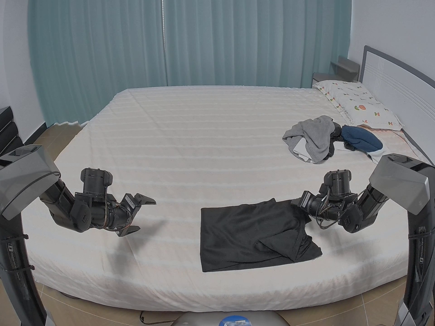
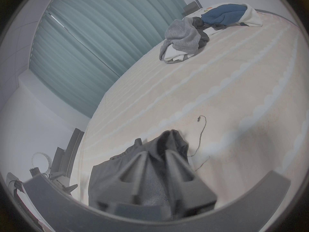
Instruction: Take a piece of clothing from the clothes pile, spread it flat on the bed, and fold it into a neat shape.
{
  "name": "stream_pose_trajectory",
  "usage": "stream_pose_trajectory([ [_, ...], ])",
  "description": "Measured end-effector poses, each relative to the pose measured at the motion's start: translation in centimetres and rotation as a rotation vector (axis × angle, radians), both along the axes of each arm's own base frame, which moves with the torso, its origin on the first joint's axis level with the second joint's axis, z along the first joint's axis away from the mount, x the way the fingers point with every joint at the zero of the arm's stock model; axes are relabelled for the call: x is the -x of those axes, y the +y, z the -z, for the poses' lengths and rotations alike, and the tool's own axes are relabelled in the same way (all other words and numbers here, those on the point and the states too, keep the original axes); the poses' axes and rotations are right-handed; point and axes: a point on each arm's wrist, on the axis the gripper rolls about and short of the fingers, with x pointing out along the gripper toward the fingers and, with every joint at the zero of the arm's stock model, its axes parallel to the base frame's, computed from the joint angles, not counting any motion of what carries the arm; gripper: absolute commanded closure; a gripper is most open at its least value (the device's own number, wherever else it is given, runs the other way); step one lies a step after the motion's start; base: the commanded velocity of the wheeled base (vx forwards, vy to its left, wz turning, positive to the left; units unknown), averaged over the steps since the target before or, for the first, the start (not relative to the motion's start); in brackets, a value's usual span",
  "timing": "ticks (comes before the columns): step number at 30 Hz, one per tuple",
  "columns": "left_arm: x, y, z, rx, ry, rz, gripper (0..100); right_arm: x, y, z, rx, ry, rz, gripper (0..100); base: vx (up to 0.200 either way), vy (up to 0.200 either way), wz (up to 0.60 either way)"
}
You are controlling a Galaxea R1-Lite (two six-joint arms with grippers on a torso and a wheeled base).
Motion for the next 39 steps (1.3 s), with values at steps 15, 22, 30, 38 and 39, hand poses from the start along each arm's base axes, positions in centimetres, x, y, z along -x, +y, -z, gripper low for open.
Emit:
stream_pose_trajectory([
  [15, -0.7, -5.2, -1.0, -0.049, -0.067, 0.069, 0, -0.4, -1.1, 0.1, -0.011, 0.0, 0.03, 100, 0.0, 0.0, 0.0],
  [22, -3.2, -8.8, -1.1, -0.14, -0.179, 0.105, 0, -0.2, -0.8, 0.1, -0.032, 0.012, 0.037, 100, 0.0, 0.0, 0.0],
  [30, -4.4, -14.1, 0.8, -0.18, -0.227, 0.195, 0, -0.2, -0.5, 0.0, -0.039, 0.013, 0.034, 100, 0.0, 0.0, 0.0],
  [38, -5.8, -15.9, 3.0, -0.208, -0.236, 0.187, 0, -0.1, 0.0, -0.1, -0.041, 0.012, 0.023, 100, 0.0, 0.0, 0.0],
  [39, -5.8, -16.0, 3.3, -0.21, -0.233, 0.189, 0, -0.1, 0.1, -0.1, -0.043, 0.012, 0.024, 100, 0.0, 0.0, 0.0],
])
